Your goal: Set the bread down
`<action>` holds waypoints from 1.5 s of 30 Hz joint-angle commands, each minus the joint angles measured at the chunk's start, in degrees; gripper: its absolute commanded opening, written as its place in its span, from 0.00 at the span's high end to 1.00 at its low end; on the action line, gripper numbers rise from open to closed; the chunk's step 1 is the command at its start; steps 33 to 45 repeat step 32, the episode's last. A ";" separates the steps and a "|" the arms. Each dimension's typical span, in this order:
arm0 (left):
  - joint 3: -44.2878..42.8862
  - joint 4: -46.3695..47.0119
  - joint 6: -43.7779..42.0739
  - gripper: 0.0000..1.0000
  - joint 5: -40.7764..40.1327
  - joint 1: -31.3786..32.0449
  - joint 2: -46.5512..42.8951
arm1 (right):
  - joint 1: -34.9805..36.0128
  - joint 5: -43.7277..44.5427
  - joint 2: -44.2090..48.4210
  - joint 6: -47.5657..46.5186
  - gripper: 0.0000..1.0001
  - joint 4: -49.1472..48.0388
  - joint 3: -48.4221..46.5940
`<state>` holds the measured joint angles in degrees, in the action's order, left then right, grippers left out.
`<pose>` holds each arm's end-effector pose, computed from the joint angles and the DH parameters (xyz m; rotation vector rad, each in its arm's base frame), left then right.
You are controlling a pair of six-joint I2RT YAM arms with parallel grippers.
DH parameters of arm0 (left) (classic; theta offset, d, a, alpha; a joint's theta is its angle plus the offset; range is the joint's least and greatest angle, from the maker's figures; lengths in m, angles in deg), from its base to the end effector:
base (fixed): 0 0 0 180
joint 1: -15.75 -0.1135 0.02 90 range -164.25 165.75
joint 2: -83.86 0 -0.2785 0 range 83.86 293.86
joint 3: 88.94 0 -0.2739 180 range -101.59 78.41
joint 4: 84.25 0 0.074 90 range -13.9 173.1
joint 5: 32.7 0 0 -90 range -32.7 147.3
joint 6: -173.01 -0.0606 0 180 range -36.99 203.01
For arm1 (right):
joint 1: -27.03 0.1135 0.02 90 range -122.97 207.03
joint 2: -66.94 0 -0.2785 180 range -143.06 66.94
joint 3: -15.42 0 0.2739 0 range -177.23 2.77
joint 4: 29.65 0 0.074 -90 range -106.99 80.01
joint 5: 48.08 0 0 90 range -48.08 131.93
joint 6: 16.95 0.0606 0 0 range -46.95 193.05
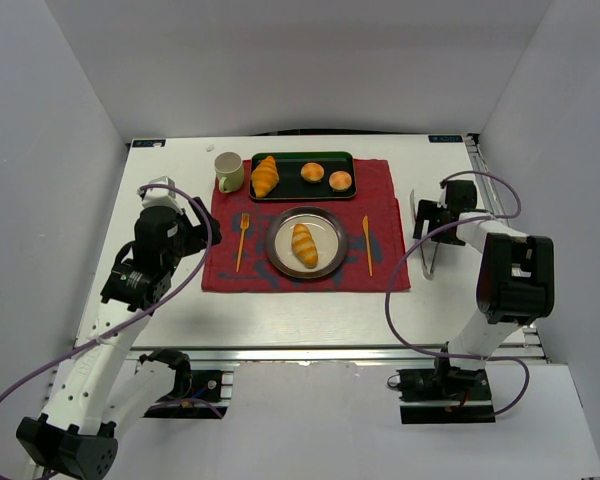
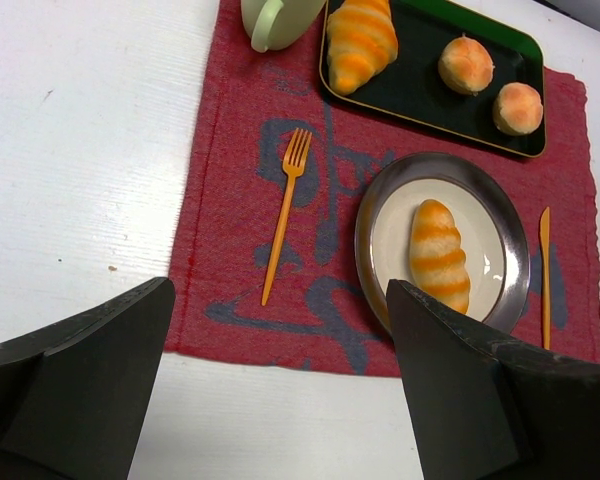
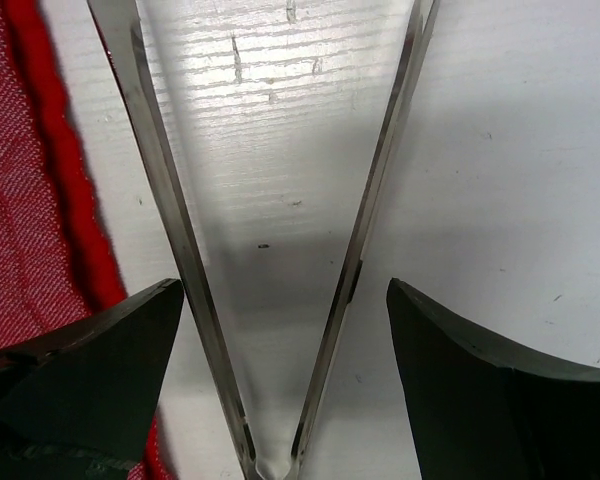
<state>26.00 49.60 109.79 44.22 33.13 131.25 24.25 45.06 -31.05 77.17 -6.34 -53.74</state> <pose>0.2039 -0.0494 0.3382 -0.3085 2.0394 -0.2418 0.3806 -0.0218 0.1510 0.1725 2.4738 -0.0580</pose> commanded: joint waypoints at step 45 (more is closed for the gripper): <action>-2.71 0.10 0.28 0.02 -0.28 0.19 0.06 | 1.73 -29.50 47.46 3.80 0.10 14.92 4.31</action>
